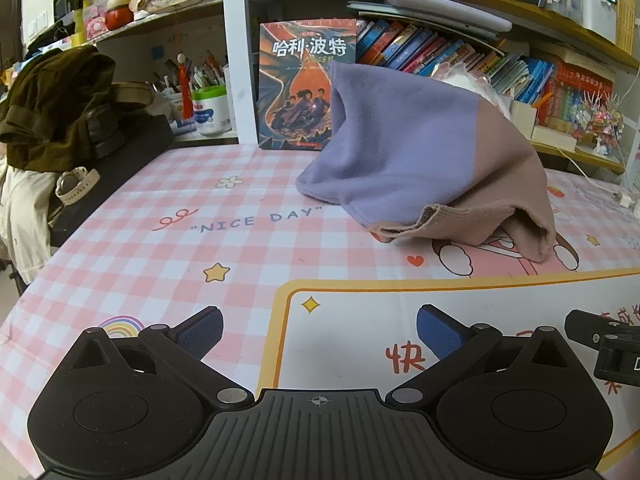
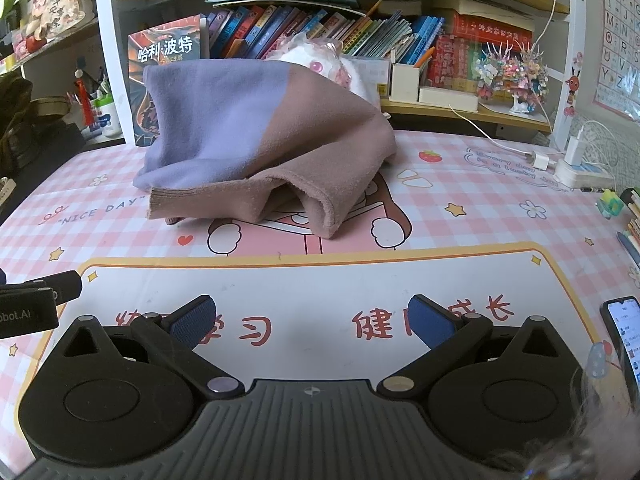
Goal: Fold clothes
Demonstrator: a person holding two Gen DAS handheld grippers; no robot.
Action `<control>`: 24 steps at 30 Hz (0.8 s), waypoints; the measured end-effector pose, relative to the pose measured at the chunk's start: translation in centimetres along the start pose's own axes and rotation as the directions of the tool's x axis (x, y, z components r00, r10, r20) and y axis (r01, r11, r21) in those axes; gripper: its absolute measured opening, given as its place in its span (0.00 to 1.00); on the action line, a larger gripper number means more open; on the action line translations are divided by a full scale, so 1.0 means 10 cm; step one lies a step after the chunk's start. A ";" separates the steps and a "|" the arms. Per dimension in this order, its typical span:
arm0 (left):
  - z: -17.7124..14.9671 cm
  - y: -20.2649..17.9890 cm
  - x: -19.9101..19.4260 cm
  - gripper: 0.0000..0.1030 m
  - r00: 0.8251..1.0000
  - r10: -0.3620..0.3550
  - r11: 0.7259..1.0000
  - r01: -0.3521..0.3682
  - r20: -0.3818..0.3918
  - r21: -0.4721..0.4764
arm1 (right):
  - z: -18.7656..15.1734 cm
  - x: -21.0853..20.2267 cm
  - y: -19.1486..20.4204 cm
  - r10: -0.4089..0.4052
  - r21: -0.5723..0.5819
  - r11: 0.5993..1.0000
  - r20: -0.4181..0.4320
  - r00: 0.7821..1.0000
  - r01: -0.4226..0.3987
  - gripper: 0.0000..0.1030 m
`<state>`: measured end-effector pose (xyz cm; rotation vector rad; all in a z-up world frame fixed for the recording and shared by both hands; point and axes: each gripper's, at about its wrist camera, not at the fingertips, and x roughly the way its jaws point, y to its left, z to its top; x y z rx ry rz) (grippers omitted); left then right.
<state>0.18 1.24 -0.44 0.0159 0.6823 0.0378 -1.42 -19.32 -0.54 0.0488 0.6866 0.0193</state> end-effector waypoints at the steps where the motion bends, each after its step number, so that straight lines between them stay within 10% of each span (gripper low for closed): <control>1: 0.00 0.00 0.00 1.00 1.000 0.000 1.000 0.000 0.000 0.000 | 0.00 0.00 0.00 0.000 0.000 1.000 -0.001 1.000 0.000 1.00; 24: -0.01 0.00 0.03 1.00 1.000 -0.002 1.000 0.002 -0.016 0.008 | 0.00 0.05 0.04 0.005 -0.002 1.000 -0.024 1.000 -0.005 1.00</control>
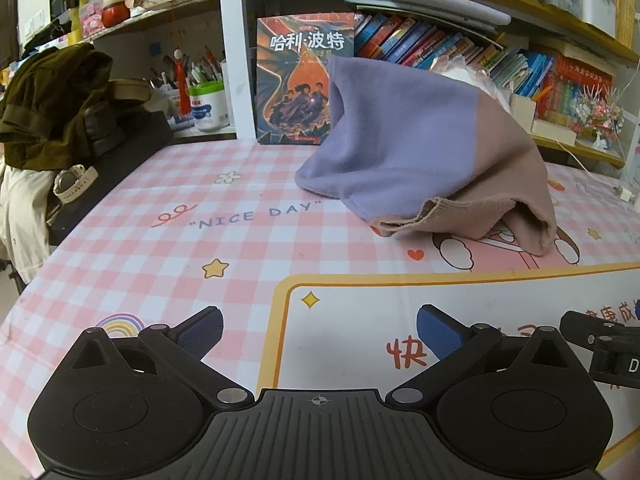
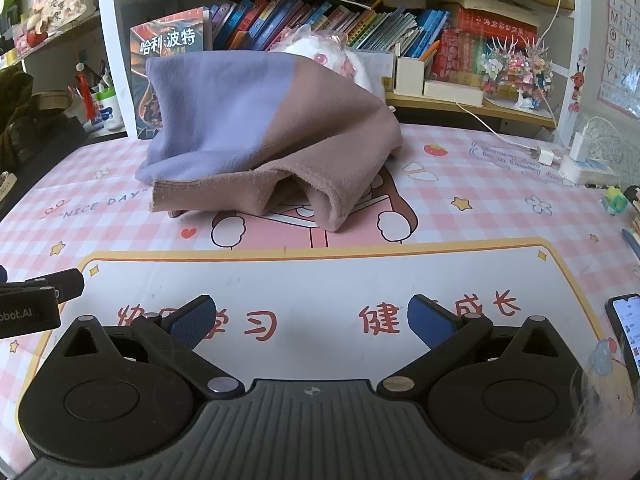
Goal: Fold clothes
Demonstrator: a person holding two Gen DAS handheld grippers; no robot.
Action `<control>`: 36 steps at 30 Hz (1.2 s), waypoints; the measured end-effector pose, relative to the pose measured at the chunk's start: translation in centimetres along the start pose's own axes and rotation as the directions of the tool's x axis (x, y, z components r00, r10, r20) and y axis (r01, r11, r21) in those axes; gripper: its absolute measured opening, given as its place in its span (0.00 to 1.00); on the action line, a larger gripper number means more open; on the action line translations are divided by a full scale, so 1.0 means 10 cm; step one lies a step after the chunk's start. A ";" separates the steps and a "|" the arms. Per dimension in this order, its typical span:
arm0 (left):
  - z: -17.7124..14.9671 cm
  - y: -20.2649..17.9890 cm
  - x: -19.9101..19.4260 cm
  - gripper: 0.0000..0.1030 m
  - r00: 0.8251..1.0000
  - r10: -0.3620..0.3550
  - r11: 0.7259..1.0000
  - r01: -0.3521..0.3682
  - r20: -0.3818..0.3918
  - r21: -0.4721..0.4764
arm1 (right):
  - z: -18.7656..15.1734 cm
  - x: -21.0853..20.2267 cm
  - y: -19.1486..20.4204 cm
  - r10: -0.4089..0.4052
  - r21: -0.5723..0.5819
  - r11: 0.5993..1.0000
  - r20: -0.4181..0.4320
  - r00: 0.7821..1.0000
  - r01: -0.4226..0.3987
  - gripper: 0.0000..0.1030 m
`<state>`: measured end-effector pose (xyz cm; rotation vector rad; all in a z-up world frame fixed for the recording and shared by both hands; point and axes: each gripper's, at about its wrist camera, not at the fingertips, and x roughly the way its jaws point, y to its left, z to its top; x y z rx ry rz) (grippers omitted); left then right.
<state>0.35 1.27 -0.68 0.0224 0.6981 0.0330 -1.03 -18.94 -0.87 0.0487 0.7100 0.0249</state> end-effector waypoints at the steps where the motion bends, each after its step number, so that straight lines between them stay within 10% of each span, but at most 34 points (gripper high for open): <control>1: 0.00 0.00 0.00 1.00 1.000 -0.001 1.000 0.001 -0.001 0.000 | 0.00 0.00 0.00 0.001 0.000 1.000 -0.002 1.000 -0.001 1.00; 36: 0.11 -0.39 0.20 1.00 0.999 -0.034 0.999 0.033 -0.038 -0.038 | 0.11 0.28 -0.20 0.160 -0.066 0.984 -0.063 0.985 -0.164 0.98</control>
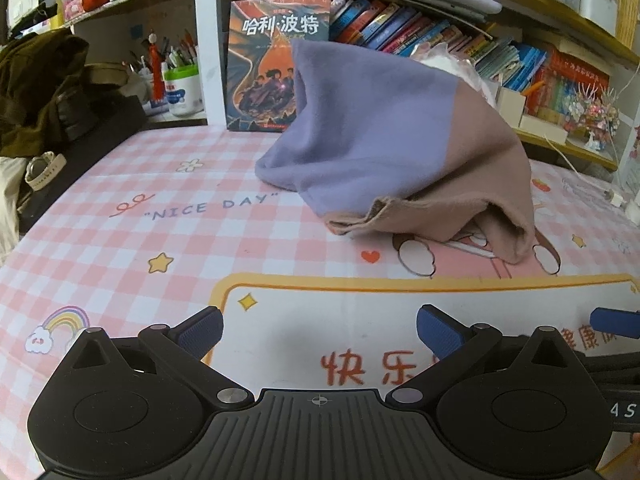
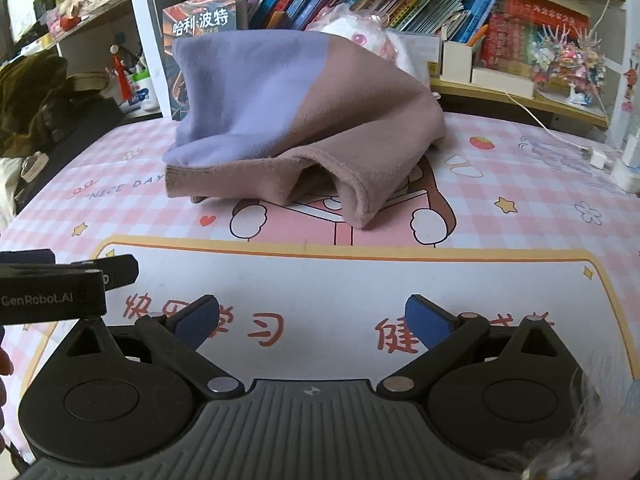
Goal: Fold clothes
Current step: 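Grasp the sweater hem with the right gripper while the left gripper approaches it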
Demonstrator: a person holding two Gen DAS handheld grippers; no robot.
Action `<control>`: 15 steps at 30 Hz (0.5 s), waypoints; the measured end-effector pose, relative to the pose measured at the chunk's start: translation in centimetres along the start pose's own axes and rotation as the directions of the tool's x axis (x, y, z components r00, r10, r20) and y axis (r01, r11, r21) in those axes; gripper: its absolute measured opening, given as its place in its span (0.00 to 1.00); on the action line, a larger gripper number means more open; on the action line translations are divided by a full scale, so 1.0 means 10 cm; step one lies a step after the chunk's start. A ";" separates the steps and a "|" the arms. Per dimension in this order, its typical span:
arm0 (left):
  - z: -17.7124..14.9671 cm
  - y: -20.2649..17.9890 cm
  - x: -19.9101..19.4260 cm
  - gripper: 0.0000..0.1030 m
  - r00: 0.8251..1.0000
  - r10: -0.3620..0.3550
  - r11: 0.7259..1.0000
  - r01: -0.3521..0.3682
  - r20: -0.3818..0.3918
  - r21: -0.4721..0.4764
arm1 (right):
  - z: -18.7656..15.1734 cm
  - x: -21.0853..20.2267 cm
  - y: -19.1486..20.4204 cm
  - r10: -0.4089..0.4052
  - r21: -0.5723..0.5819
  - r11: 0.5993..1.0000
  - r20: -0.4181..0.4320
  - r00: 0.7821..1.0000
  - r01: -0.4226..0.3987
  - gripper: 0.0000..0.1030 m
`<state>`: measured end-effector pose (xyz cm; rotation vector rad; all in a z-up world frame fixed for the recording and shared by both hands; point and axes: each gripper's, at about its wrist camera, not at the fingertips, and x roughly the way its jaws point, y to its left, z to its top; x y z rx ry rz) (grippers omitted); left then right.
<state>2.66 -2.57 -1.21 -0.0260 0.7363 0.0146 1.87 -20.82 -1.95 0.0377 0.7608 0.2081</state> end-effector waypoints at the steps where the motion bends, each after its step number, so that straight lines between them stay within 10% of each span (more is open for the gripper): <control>1: 0.01 -0.02 0.00 1.00 1.000 0.000 1.000 0.000 0.005 0.000 | 0.01 0.01 -0.02 0.003 -0.007 1.000 -0.002 1.000 -0.003 0.98; 15: 0.03 -0.07 0.02 1.00 0.999 0.050 0.997 -0.050 -0.008 -0.058 | 0.49 0.41 -0.22 -0.033 -0.328 0.944 0.028 0.999 0.040 0.71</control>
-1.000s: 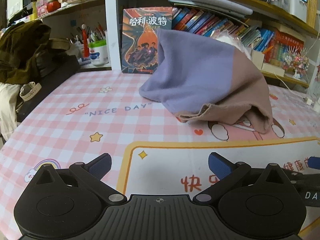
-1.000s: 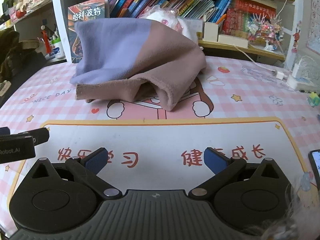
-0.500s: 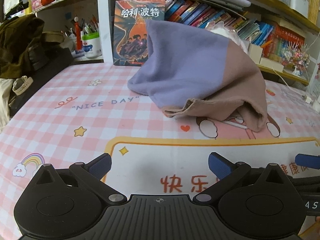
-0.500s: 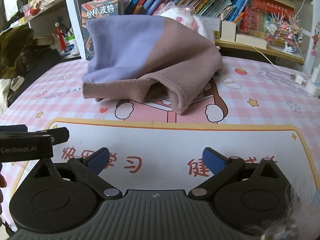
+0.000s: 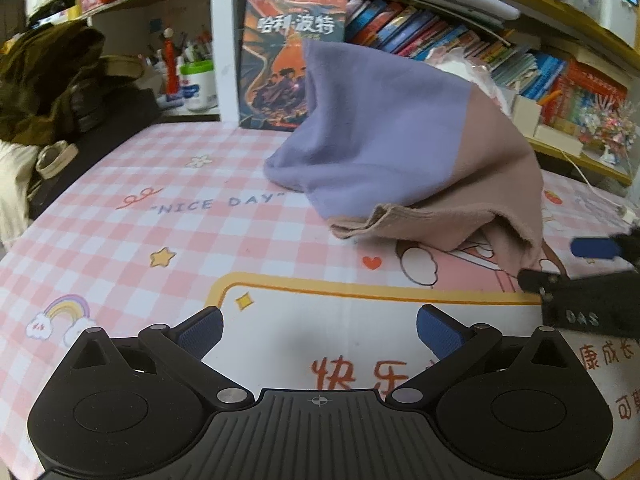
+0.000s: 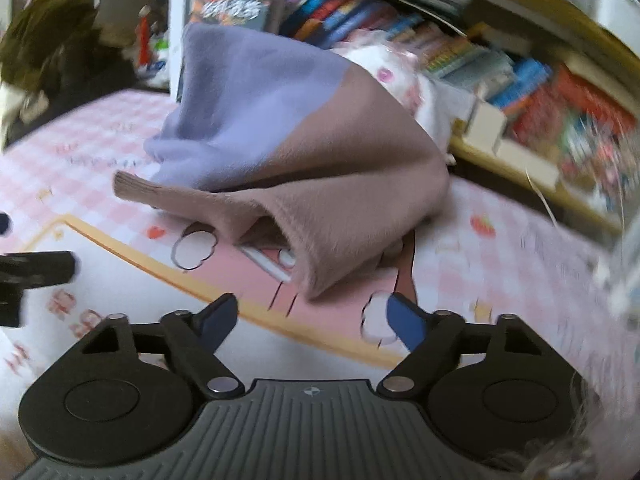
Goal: Fold clothes
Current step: 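Grasp the sweater hem with the right gripper while the left gripper approaches it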
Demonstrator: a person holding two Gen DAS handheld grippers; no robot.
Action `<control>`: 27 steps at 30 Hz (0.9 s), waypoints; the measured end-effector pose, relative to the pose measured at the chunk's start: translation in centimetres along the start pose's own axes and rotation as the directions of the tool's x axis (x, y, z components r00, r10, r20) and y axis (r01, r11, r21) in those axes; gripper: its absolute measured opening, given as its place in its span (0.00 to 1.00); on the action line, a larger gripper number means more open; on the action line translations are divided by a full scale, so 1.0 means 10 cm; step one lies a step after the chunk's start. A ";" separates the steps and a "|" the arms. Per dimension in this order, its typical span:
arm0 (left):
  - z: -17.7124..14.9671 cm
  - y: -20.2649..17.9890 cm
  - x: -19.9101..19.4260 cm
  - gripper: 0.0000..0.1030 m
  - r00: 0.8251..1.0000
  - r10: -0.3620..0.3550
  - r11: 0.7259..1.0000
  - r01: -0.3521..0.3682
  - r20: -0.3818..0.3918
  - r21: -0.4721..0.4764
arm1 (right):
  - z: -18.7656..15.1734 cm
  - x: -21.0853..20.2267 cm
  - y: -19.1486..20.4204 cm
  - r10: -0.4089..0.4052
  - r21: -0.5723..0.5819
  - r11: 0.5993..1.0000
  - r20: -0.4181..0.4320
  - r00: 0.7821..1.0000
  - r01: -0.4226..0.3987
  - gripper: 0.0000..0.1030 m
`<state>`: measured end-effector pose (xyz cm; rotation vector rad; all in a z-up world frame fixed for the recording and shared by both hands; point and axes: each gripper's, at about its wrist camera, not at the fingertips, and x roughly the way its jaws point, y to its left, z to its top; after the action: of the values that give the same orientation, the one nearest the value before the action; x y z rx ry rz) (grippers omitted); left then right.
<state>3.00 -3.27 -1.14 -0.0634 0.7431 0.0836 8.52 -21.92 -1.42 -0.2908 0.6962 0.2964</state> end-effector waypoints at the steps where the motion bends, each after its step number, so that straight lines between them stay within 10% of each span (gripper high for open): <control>1: -0.01 0.01 -0.01 1.00 1.000 0.004 1.000 -0.004 0.003 -0.005 | 0.03 0.06 0.00 -0.002 -0.031 1.000 -0.004 1.000 0.002 0.66; 10: 0.00 0.09 -0.15 1.00 0.998 0.029 1.000 -0.029 0.051 -0.001 | 0.14 0.49 0.03 0.037 -0.154 0.987 -0.078 0.996 -0.049 0.11; 22: 0.17 0.13 -0.39 1.00 0.971 0.055 0.992 -0.079 0.233 0.097 | 0.62 -0.74 0.07 0.274 -0.058 0.961 0.150 0.950 -0.269 0.07; 27: 0.14 0.17 -0.44 1.00 0.963 0.043 0.993 -0.070 0.265 0.095 | 0.69 -1.00 -0.20 0.187 0.047 0.978 0.214 0.959 -0.202 0.07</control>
<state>0.52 -1.73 2.86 0.0672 0.4823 0.1054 5.93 -23.02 10.58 -0.1225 0.5264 0.4828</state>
